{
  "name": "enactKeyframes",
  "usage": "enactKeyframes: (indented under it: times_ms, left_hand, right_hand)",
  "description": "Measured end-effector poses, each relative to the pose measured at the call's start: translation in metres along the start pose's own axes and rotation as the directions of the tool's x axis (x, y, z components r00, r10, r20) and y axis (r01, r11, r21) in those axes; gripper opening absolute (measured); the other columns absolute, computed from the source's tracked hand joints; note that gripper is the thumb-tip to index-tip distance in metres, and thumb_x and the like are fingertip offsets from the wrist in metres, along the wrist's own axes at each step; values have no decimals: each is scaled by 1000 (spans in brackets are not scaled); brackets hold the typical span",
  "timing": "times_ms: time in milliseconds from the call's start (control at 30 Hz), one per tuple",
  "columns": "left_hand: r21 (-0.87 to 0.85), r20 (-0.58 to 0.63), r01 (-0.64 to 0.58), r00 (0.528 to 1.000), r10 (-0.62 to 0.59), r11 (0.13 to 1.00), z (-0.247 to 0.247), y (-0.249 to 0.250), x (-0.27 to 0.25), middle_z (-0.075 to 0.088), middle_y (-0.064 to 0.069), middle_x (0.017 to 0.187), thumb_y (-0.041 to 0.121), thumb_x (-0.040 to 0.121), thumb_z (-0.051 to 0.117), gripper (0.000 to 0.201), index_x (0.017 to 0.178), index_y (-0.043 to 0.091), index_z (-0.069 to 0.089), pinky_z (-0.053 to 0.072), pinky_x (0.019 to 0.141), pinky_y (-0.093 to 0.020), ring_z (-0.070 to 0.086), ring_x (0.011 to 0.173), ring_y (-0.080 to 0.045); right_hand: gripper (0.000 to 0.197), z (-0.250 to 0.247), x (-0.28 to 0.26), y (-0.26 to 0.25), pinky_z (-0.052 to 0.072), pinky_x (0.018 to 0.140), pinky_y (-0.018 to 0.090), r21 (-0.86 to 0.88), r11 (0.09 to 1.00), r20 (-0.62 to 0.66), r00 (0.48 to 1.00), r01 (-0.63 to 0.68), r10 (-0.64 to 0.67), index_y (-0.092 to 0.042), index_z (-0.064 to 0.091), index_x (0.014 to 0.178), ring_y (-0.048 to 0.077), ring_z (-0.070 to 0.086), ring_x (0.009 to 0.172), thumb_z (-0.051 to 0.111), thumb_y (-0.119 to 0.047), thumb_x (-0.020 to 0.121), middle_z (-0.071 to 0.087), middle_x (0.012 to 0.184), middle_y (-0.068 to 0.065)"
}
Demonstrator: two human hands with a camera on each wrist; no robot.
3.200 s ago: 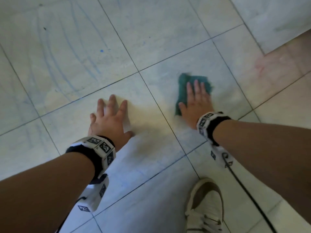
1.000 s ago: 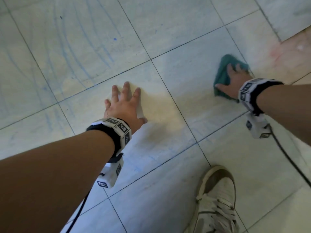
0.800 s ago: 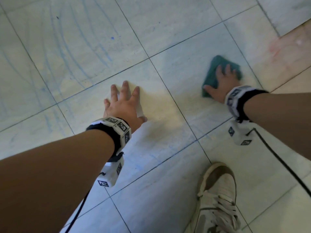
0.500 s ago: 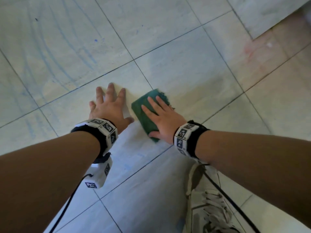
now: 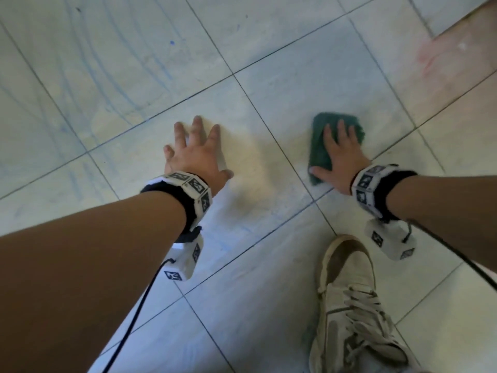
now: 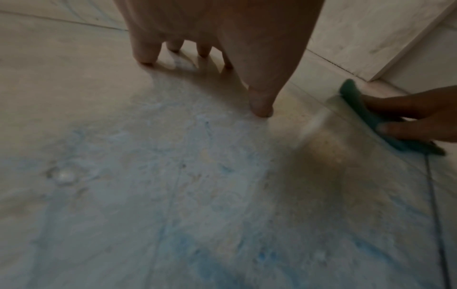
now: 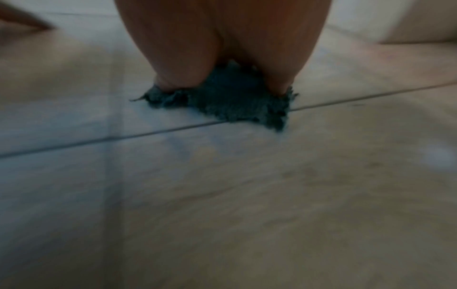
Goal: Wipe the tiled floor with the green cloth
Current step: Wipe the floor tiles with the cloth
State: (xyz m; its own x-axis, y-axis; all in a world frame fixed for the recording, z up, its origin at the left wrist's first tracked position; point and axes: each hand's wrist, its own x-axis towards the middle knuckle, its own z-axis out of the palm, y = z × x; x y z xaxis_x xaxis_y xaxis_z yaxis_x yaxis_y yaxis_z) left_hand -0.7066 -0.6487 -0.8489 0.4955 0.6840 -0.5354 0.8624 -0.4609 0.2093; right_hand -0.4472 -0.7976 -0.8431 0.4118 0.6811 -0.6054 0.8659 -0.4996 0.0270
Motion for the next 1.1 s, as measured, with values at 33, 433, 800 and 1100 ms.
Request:
enactKeyframes:
  times_ms: [33,433,800,1100]
  left_hand:
    - [3,-1,-1,1000,1,1000,0,-1,-1,-17,2,163,54,88,63,95,156,32,1,10,120,-59,-15,149,-35]
    - [-87,-83,7,996,-14,996,-10,-45,-32,-1,-1,166,33,97,55,78,158,26,6,11,123,-43,-5,152,-27]
    - [-222,-204,113,966,-159,969,-10,-80,-98,14,-1,164,17,93,54,72,157,23,20,18,120,-39,2,152,-23]
    - [-132,26,34,999,-31,991,4,-45,-54,-8,0,166,24,98,58,78,159,20,8,12,121,-41,-10,152,-25]
  right_hand:
    - [107,4,-13,-23,4,123,54,-28,993,37,993,112,-111,-15,-13,157,41,-14,149,57,-59,90,-22,162,17]
    - [107,44,-59,-174,0,122,52,-141,853,125,864,502,-487,-24,-11,158,32,-23,149,61,-59,88,-26,163,5]
    - [85,-9,-8,-259,8,125,44,-84,687,51,691,722,-721,-19,12,159,30,2,153,59,-45,94,5,167,9]
    - [91,-55,26,-206,14,123,40,-235,823,48,852,518,-522,-23,4,160,31,8,152,64,-39,93,8,167,8]
